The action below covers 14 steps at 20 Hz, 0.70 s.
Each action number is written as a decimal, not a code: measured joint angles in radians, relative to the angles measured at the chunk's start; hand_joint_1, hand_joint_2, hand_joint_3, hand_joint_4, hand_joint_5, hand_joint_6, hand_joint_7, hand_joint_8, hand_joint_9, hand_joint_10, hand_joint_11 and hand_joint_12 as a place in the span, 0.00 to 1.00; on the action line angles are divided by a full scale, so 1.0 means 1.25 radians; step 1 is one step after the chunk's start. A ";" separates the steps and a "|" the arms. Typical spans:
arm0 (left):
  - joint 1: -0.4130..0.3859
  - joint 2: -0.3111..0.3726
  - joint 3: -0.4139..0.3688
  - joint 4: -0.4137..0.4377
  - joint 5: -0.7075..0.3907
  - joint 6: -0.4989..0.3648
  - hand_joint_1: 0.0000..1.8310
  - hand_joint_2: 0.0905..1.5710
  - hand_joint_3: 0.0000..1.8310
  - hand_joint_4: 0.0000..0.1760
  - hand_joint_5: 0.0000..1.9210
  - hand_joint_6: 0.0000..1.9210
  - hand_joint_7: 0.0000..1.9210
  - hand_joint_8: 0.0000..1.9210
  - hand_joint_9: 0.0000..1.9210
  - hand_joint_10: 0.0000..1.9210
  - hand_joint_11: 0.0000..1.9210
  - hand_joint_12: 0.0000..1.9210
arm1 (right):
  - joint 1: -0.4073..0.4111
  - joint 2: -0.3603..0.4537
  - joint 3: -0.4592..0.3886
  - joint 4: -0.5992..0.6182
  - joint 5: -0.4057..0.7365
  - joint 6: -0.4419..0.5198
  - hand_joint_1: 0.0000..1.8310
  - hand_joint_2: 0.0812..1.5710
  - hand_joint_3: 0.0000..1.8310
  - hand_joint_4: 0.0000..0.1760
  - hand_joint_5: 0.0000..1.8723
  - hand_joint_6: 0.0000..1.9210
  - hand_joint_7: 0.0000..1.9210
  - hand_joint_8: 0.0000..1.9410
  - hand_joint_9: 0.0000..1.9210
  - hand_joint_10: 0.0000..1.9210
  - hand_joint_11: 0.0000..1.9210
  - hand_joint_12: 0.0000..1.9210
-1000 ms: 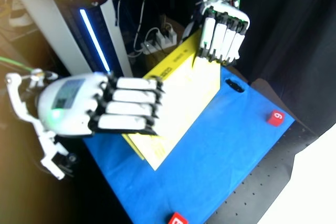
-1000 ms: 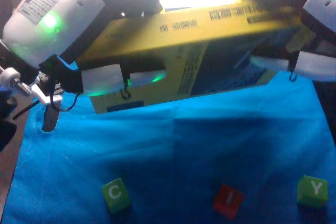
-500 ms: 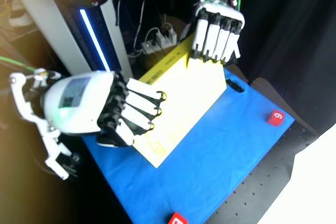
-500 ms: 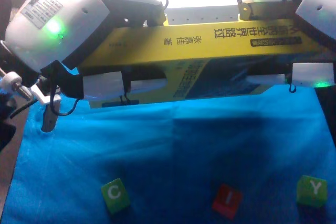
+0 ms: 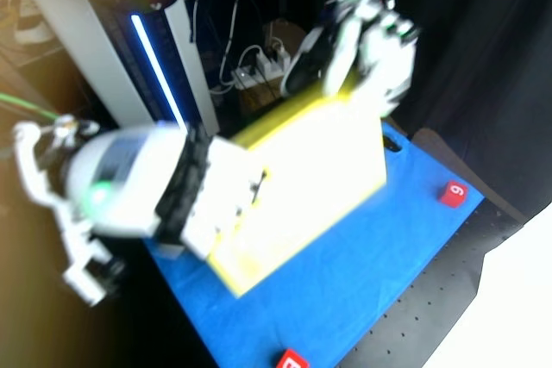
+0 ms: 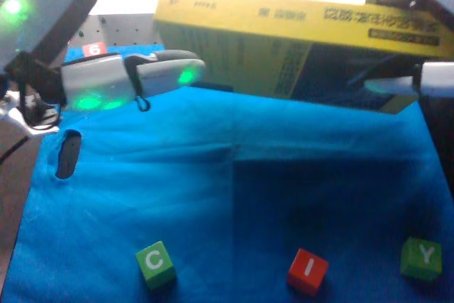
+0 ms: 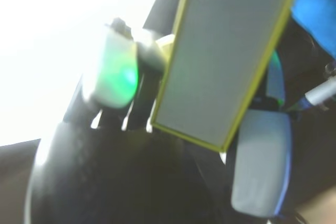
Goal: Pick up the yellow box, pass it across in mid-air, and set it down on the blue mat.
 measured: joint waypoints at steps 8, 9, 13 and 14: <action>0.104 0.088 -0.046 -0.141 -0.046 0.059 0.33 0.63 0.01 0.69 0.00 0.00 0.00 0.00 0.00 0.00 0.00 0.00 | -0.076 0.117 -0.089 0.048 0.013 0.002 0.85 0.75 0.00 0.00 0.61 1.00 0.70 1.00 0.77 1.00 0.81 1.00; 0.107 0.094 -0.049 -0.150 -0.058 0.064 0.32 0.62 0.01 0.76 0.00 0.00 0.00 0.00 0.00 0.00 0.00 0.00 | -0.105 0.134 -0.102 0.060 0.019 0.002 0.86 0.74 0.00 0.00 0.61 1.00 0.71 1.00 0.77 1.00 0.81 1.00; 0.134 0.096 -0.052 -0.177 -0.076 0.067 0.34 0.65 0.01 0.66 0.00 0.00 0.00 0.00 0.00 0.00 0.00 0.00 | -0.193 0.153 -0.126 0.125 0.062 0.001 0.85 0.74 0.00 0.00 0.62 1.00 0.71 1.00 0.77 1.00 0.82 1.00; 0.139 0.096 -0.056 -0.186 -0.078 0.068 0.34 0.66 0.01 0.70 0.00 0.00 0.00 0.00 0.00 0.00 0.00 0.00 | -0.203 0.153 -0.125 0.143 0.066 0.001 0.84 0.74 0.00 0.00 0.60 1.00 0.68 1.00 0.74 1.00 0.78 1.00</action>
